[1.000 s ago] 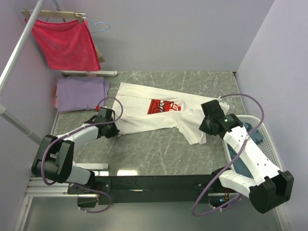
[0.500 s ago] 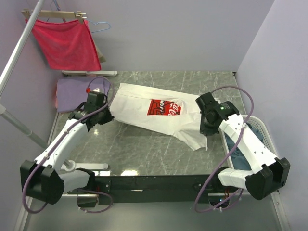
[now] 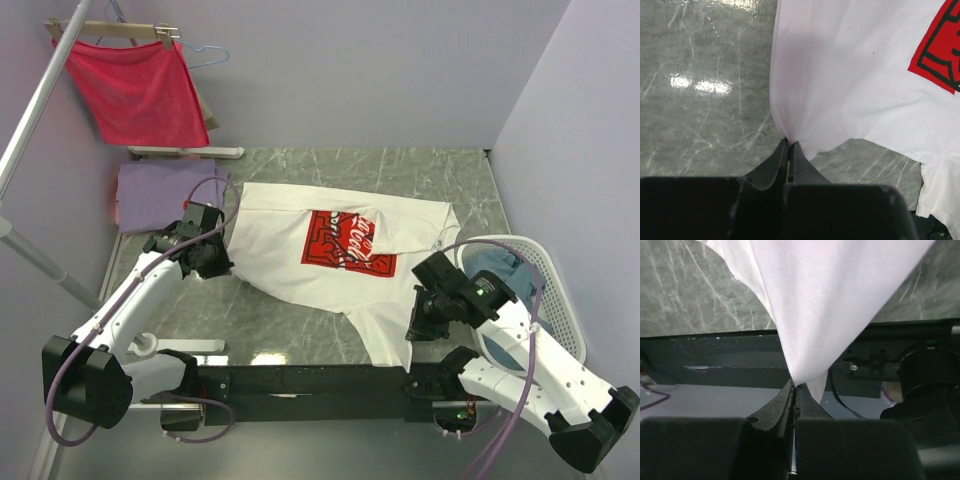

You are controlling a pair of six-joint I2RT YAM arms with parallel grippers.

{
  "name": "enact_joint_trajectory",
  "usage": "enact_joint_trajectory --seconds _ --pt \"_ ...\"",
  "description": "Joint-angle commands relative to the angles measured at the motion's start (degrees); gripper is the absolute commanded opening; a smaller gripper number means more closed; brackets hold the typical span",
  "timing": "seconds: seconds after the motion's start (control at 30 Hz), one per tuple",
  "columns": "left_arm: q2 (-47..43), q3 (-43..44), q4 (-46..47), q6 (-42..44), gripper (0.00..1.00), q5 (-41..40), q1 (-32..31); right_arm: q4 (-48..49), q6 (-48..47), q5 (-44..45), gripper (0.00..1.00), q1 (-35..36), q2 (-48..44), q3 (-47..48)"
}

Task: Fold and stack the t-shirts
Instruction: Grap the side of the flattened tshirt closest away from the robot with both arms, then fold the other side of the tshirt into a rectangle

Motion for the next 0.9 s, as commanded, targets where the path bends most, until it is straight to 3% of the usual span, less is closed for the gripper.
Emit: enact_joint_trajectory --seconds 0.0,0.13,0.43,0.67,0.87 --pt "0.4 0.1 0.1 2.0 0.02 2.3 -0.1 2.3 8.4 1.6 0.0 0.5 -1.8 -1.1" --pt "2.8 1.1 0.3 2.8 0.07 1.1 -0.1 6.1 10.0 3.3 0.0 0.2 -2.1 -1.9" --pt "8.2 3.1 6.3 4.3 0.01 -1.6 1.9 12.4 6.9 16.3 0.0 -4.6 7.5 3.6" --pt "12.2 6.0 8.1 6.8 0.01 -0.9 7.9 15.3 0.7 18.6 0.0 -16.6 8.1 2.5" --pt "16.9 7.4 11.4 7.7 0.01 2.1 9.7 19.3 -4.4 18.8 0.0 -22.6 11.8 2.8"
